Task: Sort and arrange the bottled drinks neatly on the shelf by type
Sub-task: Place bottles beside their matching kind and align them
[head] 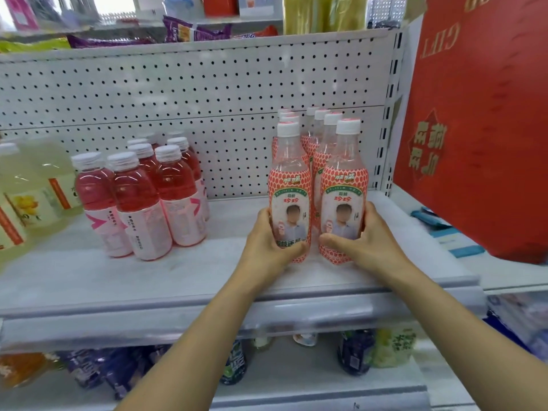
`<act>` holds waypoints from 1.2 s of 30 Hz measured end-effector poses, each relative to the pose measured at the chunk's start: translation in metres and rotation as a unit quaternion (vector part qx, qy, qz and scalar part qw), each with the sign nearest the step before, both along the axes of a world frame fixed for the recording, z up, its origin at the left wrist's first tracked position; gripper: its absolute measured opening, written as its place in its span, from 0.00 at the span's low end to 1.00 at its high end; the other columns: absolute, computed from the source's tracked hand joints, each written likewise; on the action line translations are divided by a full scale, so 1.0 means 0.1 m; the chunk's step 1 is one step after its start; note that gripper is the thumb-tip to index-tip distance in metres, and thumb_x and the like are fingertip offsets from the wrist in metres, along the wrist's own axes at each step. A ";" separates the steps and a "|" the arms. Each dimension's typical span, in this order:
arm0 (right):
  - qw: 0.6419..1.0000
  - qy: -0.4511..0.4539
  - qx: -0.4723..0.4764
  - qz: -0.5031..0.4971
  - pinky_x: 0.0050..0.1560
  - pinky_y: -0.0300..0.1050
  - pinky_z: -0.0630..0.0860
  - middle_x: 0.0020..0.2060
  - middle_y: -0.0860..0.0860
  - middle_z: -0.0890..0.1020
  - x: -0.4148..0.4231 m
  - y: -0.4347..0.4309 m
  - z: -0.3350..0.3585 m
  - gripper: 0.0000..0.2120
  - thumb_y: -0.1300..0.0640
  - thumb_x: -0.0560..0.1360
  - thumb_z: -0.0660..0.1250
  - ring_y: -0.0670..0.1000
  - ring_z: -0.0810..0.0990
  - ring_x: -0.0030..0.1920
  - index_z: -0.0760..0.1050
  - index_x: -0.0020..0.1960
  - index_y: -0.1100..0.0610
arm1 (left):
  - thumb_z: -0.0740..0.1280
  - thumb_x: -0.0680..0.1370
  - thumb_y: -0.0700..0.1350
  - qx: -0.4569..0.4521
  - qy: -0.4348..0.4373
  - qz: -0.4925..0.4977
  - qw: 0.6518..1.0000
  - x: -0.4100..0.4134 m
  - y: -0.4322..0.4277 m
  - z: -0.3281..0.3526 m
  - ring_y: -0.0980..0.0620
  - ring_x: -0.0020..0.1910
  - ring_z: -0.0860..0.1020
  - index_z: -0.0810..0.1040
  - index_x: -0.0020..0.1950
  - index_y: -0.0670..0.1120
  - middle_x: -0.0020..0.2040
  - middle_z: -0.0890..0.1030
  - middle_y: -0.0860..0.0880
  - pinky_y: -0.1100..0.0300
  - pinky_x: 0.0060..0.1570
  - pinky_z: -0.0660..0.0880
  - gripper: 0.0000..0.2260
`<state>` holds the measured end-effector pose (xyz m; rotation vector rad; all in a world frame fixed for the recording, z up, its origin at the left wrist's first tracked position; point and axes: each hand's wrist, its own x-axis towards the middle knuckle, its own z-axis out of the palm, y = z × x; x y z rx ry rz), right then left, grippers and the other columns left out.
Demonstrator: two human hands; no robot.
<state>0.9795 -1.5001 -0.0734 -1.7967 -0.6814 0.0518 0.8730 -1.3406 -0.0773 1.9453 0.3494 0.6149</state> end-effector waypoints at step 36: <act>0.932 -0.323 0.082 0.144 0.66 0.34 0.67 0.64 0.45 0.73 -0.95 1.30 0.26 0.22 0.55 0.76 0.66 0.43 0.71 0.66 0.69 0.69 0.53 | 0.71 0.76 0.46 0.242 -0.182 0.190 0.934 -1.00 0.98 0.29 0.57 0.62 0.74 0.74 0.64 0.52 0.59 0.75 0.56 0.59 0.63 0.72 0.17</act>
